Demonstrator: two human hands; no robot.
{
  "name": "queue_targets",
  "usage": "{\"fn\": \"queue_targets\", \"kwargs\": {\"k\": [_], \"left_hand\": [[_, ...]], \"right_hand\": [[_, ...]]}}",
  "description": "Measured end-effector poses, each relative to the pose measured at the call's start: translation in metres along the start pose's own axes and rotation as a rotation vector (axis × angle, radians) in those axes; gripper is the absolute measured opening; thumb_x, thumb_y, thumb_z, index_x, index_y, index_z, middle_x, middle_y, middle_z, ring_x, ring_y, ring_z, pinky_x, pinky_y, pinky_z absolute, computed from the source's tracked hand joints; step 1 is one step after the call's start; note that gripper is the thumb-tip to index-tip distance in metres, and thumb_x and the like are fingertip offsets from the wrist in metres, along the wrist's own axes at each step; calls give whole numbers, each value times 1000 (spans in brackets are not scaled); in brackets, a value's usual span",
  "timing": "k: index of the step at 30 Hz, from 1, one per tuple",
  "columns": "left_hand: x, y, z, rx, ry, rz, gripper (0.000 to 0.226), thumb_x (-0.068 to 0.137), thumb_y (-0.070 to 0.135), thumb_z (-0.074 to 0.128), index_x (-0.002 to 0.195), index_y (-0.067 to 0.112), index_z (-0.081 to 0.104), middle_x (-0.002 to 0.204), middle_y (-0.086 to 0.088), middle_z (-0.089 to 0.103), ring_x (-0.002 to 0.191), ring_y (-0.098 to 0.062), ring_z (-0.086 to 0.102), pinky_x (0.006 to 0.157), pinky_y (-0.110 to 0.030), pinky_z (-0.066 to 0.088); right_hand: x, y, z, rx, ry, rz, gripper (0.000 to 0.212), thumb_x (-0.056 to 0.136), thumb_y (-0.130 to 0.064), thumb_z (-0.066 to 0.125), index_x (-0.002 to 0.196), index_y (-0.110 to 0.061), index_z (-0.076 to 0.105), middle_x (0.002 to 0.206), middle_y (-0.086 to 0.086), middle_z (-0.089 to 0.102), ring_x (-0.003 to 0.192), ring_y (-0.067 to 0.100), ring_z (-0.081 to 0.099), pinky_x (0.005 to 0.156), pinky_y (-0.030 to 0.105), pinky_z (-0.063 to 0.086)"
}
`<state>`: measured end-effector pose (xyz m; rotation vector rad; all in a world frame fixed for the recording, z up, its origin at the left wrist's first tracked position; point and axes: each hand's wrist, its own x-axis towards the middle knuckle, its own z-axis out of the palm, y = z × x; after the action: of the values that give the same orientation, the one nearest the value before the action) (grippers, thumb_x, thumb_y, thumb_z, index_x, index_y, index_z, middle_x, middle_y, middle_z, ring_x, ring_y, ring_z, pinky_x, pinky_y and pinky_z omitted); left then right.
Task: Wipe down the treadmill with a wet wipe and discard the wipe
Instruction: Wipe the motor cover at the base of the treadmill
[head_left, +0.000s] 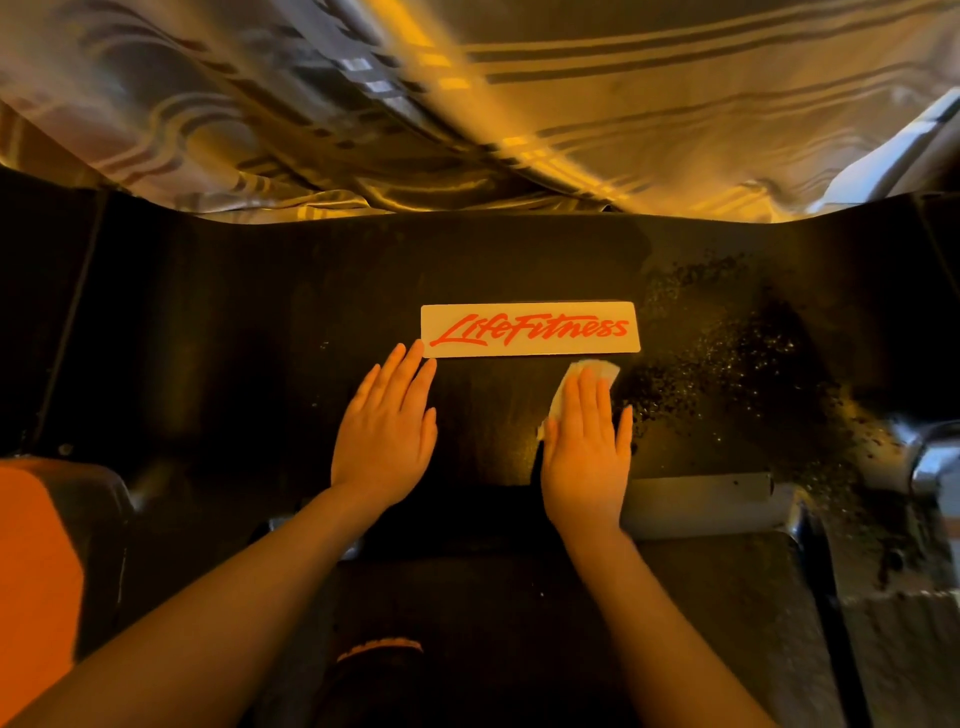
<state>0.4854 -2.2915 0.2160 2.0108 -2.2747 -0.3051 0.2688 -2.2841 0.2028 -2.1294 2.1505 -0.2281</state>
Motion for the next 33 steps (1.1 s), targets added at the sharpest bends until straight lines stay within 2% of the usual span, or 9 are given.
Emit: {"fn": "queue_targets", "kwargs": {"k": [4, 9, 13, 16, 22, 27, 31, 33], "left_hand": [[0, 0, 0, -3, 11, 5, 59, 98, 35, 26, 147, 6, 39, 157, -13, 31, 146, -28, 25, 117, -43, 24], [-1, 0, 1, 7, 18, 9, 58, 98, 35, 26, 146, 5, 39, 156, -14, 31, 146, -28, 26, 117, -42, 21], [0, 0, 0, 4, 25, 13, 58, 98, 35, 27, 146, 4, 39, 156, -14, 32, 146, -29, 26, 117, -41, 20], [0, 1, -1, 4, 33, 10, 58, 97, 35, 27, 145, 4, 41, 156, -14, 33, 145, -30, 28, 116, -42, 21], [0, 1, 0, 3, 39, 5, 59, 97, 35, 26, 146, 5, 40, 156, -13, 33, 146, -29, 27, 116, -43, 24], [-1, 0, 0, 0, 41, 6, 59, 97, 35, 26, 146, 4, 40, 156, -14, 33, 145, -29, 28, 116, -42, 23], [-1, 0, 0, -10, 32, 8, 59, 97, 35, 26, 146, 5, 40, 156, -14, 32, 145, -29, 28, 116, -43, 23], [-1, 1, 0, -5, 30, 8, 58, 97, 34, 27, 146, 5, 40, 156, -14, 33, 145, -30, 28, 116, -43, 24]], "right_hand": [[31, 10, -7, 11, -76, 3, 54, 104, -30, 29, 155, -9, 25, 162, 11, 22, 151, 25, 13, 119, 47, 6], [-22, 9, 2, 55, 12, 111, 56, 104, -34, 25, 154, -9, 27, 161, 10, 24, 150, 22, 16, 120, 47, 12], [-46, 11, 3, 42, -1, 122, 56, 103, -35, 24, 153, -10, 30, 159, 9, 27, 149, 22, 19, 119, 48, 14], [-21, 21, -2, 10, 19, 63, 55, 103, -32, 26, 151, -7, 34, 157, 13, 33, 148, 26, 25, 118, 50, 16], [38, 39, -19, -24, -100, 71, 58, 102, -34, 21, 156, -11, 20, 164, 9, 17, 152, 22, 9, 121, 49, 4], [-14, 31, -9, 106, 18, 190, 58, 103, -35, 19, 155, -11, 26, 161, 9, 24, 151, 22, 15, 120, 48, 7], [-52, 23, -4, 144, -9, 221, 57, 103, -38, 15, 155, -15, 13, 162, 4, 15, 151, 20, 8, 121, 48, 6], [-48, 23, -3, 133, -4, 222, 58, 103, -38, 16, 156, -14, 15, 162, 6, 16, 151, 21, 9, 121, 47, 7]]}}
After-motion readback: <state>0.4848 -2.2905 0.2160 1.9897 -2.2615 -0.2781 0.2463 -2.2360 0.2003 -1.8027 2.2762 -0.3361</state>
